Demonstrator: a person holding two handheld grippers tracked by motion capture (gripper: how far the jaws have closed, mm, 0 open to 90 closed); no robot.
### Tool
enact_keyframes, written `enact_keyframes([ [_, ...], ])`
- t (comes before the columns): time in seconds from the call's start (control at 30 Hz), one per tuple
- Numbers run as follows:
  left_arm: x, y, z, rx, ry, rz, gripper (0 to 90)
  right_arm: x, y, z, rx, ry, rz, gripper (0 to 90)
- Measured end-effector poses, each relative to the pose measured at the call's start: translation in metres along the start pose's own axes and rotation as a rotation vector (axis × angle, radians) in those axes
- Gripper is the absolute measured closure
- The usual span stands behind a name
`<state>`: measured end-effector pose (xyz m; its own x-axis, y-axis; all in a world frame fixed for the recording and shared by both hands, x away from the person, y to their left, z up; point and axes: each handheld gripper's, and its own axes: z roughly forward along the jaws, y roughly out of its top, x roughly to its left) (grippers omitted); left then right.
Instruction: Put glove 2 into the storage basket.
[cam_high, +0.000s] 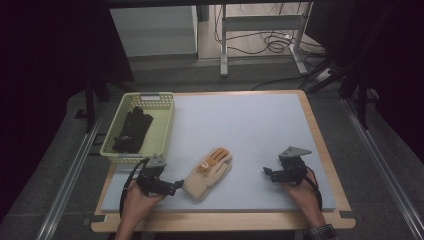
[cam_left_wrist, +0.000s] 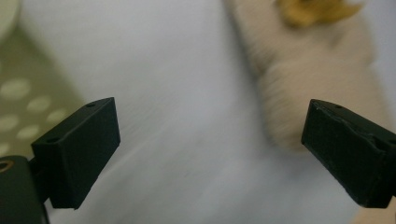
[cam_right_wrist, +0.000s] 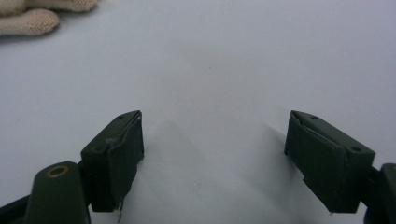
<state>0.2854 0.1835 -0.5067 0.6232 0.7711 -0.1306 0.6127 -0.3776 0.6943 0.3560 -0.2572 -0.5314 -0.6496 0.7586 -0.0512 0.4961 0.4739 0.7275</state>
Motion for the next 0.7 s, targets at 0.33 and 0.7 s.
enact_keyframes([
  [0.33, -0.041, 0.046, 0.038, 0.08, -0.051, 0.092, 1.7, 0.0, 0.0, 0.0, -0.002, 0.001, 0.001, 19.3],
  [0.7, -0.063, 0.054, 0.092, 0.2, -0.004, 0.142, 1.1, 0.0, 0.0, 0.0, -0.002, 0.0, 0.0, 19.3],
])
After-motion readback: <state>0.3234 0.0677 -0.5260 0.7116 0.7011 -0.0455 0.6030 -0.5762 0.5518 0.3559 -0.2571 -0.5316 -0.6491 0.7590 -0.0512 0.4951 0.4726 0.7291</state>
